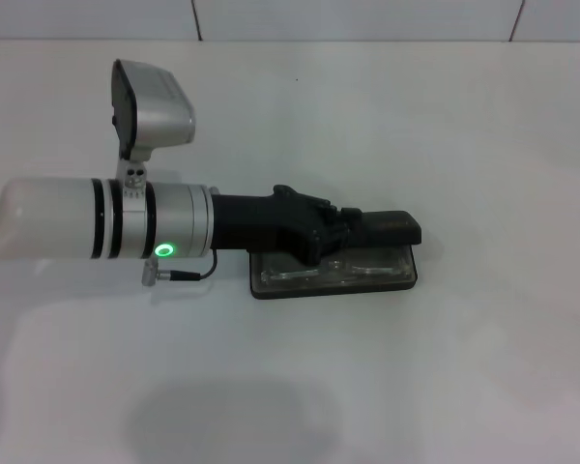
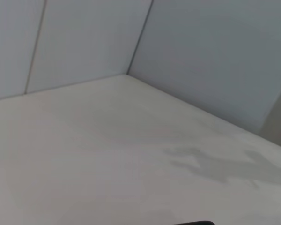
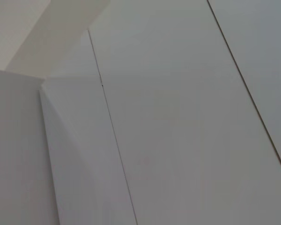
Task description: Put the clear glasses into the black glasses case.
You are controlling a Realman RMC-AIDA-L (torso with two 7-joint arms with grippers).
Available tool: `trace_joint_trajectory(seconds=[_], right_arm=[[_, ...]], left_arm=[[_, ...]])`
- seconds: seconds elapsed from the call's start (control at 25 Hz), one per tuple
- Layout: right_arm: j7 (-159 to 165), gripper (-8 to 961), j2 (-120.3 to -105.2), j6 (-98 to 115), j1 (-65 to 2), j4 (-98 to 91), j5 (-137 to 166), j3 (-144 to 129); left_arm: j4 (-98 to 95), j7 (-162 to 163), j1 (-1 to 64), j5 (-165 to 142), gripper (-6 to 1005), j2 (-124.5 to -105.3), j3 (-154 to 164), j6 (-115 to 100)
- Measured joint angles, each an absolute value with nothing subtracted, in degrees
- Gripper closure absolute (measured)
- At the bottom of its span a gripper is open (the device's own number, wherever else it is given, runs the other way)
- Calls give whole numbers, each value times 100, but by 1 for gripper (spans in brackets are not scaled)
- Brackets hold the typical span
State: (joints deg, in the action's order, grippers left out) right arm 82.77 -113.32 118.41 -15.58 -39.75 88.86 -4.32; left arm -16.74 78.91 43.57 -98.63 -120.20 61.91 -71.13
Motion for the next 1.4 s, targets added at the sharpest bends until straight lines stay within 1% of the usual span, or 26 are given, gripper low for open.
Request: trace_joint_trajectory(seconds=[0.6, 0.84, 0.92, 1.04, 1.24, 1.4], right_arm=[[8263, 653, -11327, 11896, -1565, -3840, 8896, -551], [8252, 652, -11329, 11902, -1509, -3840, 8964, -711], [8188, 652, -11339, 11918, -1530, -3840, 9169, -735], [7871, 651, -11400, 11933, -1658, -3821, 9620, -1009], [7396, 650, -11479, 11779, -1806, -3497, 9779, -2138], [7086, 591, -11568, 11732, -2007, -3105, 9736, -2882]], left_arm=[[-1398, 7518, 4269, -9809, 843, -12040, 6294, -7231], [-1716, 7490, 4210, -9684, 842, -12011, 6277, -8316], [-2063, 7602, 4086, -9607, 842, -11989, 6263, -8919], [-2777, 7987, 3741, -9431, 841, -11909, 6240, -9686], [-3817, 7913, 3091, -9203, 761, -11709, 6232, -10707], [-4027, 7502, 2801, -9190, 698, -11520, 6229, -11150]])
